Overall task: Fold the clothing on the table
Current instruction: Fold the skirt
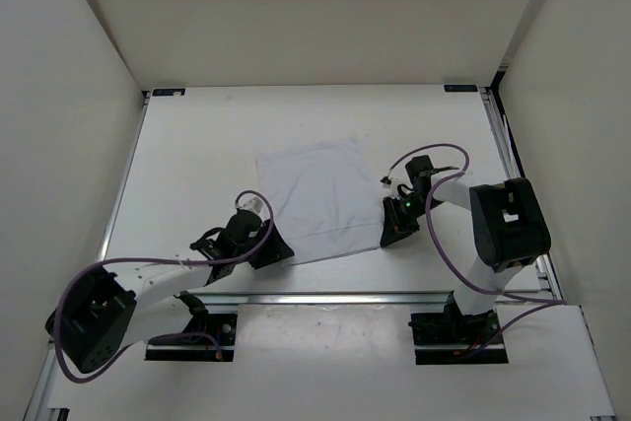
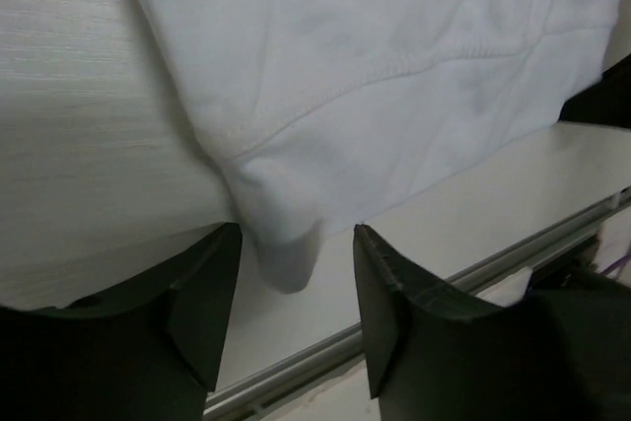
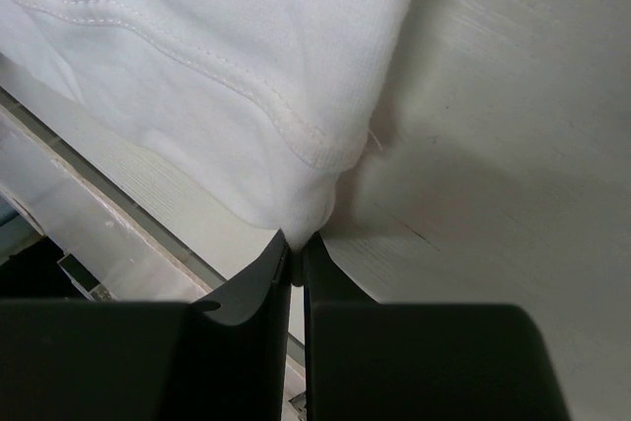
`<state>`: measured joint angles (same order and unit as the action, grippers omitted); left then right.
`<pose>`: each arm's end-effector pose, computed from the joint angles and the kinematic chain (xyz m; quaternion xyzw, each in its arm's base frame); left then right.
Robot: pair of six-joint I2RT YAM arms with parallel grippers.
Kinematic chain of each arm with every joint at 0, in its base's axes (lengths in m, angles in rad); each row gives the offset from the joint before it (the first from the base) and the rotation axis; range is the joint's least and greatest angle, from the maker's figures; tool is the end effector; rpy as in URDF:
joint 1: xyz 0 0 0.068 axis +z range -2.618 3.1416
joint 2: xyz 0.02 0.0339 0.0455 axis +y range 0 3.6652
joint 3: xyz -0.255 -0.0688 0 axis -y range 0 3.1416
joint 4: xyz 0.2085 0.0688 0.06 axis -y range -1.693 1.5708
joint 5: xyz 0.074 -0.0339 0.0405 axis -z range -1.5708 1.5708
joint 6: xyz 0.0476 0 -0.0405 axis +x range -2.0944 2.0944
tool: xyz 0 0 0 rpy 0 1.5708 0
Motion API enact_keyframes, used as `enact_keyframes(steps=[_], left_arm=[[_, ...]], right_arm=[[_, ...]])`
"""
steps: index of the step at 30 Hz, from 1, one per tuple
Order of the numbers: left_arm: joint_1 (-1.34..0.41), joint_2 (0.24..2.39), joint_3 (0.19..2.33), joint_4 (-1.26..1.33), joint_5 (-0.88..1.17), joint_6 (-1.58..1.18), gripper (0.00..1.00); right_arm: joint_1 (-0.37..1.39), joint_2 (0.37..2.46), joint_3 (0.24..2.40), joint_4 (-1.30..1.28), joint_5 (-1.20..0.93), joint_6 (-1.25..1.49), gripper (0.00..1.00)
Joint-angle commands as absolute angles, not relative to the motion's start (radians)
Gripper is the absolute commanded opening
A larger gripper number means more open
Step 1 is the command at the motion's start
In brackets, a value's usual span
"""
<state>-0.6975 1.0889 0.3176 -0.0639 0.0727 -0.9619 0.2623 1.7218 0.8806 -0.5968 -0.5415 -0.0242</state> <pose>0.1316 -0.1148 0.1471 -0.1100 0.9261 -0.2880 0.2176 0.2421 0.0904 0.1364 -0.1548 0.9491 0.2726 0.0318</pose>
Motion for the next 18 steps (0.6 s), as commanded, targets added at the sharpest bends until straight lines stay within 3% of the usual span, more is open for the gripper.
enact_keyframes(steps=[1,4,7,11,18], left_arm=[[-0.704,1.132,0.331,-0.084,0.077,-0.953,0.56],[-0.704,1.132,0.331,-0.094,0.081,-0.953,0.26],[-0.690,1.121,0.328,-0.098,0.084,-0.948,0.11],[-0.680,1.092,0.333,-0.150,0.107,-0.917,0.01],[-0.654,1.000,0.422,-0.337,0.170,-0.850,0.00]], right_arm=[[0.265,1.750,0.861,-0.517,-0.465,-0.037,0.00],[0.265,1.746,0.861,-0.519,-0.462,-0.043,0.00],[0.267,1.747,0.864,-0.517,-0.454,-0.043,0.00],[0.262,1.743,0.888,-0.535,-0.468,-0.057,0.00],[0.177,1.678,0.907,-0.658,-0.569,-0.212,0.00]])
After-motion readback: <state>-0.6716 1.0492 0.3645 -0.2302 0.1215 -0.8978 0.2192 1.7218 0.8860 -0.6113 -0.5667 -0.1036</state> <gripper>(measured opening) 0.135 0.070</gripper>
